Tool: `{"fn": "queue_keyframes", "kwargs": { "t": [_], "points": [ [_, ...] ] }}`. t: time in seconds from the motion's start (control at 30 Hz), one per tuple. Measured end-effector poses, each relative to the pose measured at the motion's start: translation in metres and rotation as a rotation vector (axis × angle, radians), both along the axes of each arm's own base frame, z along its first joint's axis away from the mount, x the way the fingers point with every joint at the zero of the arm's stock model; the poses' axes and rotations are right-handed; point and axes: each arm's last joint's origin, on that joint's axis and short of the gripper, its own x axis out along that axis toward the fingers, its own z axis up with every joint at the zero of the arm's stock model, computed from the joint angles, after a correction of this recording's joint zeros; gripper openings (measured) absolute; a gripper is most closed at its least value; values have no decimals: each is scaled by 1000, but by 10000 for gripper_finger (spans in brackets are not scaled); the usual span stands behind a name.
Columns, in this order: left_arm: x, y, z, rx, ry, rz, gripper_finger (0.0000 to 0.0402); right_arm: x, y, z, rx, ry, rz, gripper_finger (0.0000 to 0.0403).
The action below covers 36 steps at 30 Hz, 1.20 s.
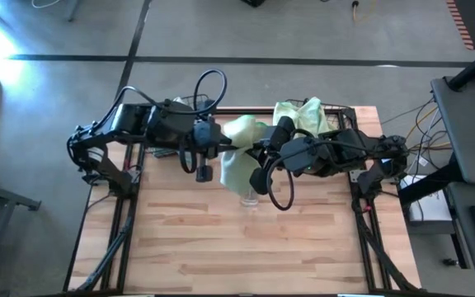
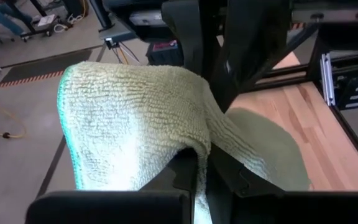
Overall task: Sort microfiber towel by color & place in baskets
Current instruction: Put the green towel into the right wire basket
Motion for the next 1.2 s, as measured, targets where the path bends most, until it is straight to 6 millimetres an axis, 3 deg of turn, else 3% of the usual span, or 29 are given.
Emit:
{"fn": "queue_keyframes", "kwargs": {
  "t": [0.5,0.8,1.2],
  "points": [
    [-29,4,12,7,-11,23,4,0,0,1,12,-12,-4,9],
    [-32,4,13,-1,-6,28,7,0,0,0,10,-5,-4,9],
    [-35,5,10,-7,35,39,98,0,0,0,8,-1,-6,9]
  ]
}}
